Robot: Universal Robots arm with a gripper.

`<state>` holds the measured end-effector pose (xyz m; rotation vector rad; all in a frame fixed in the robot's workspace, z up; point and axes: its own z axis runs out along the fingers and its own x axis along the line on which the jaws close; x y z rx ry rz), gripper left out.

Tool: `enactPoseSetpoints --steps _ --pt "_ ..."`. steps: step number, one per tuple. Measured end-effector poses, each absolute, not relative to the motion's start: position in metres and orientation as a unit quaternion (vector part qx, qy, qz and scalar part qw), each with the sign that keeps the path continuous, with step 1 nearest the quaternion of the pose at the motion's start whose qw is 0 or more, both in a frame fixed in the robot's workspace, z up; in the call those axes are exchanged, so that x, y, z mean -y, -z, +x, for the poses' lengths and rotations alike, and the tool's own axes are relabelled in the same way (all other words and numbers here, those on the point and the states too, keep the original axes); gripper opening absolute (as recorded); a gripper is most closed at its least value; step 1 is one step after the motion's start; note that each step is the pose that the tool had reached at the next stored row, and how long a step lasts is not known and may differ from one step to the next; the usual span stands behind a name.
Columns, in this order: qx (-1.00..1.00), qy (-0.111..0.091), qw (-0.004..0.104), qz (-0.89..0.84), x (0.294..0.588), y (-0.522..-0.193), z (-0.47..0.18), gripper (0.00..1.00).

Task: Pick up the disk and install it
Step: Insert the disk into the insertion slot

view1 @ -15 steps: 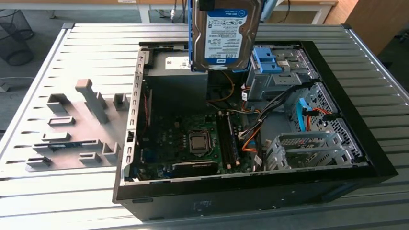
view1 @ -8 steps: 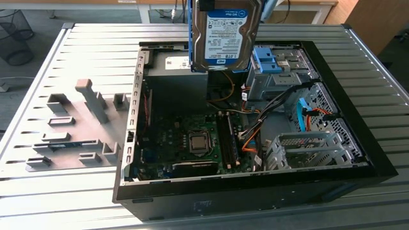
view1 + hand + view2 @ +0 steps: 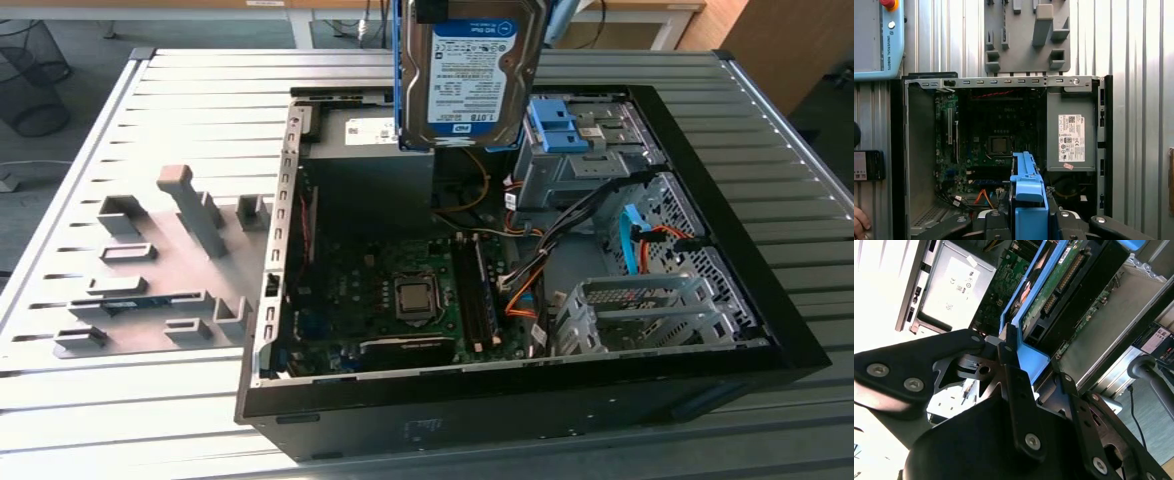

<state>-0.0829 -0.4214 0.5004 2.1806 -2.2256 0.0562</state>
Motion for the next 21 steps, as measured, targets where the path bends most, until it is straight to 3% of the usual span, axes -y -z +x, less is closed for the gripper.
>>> enactPoseSetpoints --steps 4,16,21 --pt "0.714 -0.024 0.003 0.699 0.425 -0.500 -0.083 0.36" --pt "0.714 -0.024 0.003 0.699 0.465 -0.497 -0.083 0.36" --pt "0.714 -0.024 0.003 0.699 0.467 -0.497 -0.083 0.36"
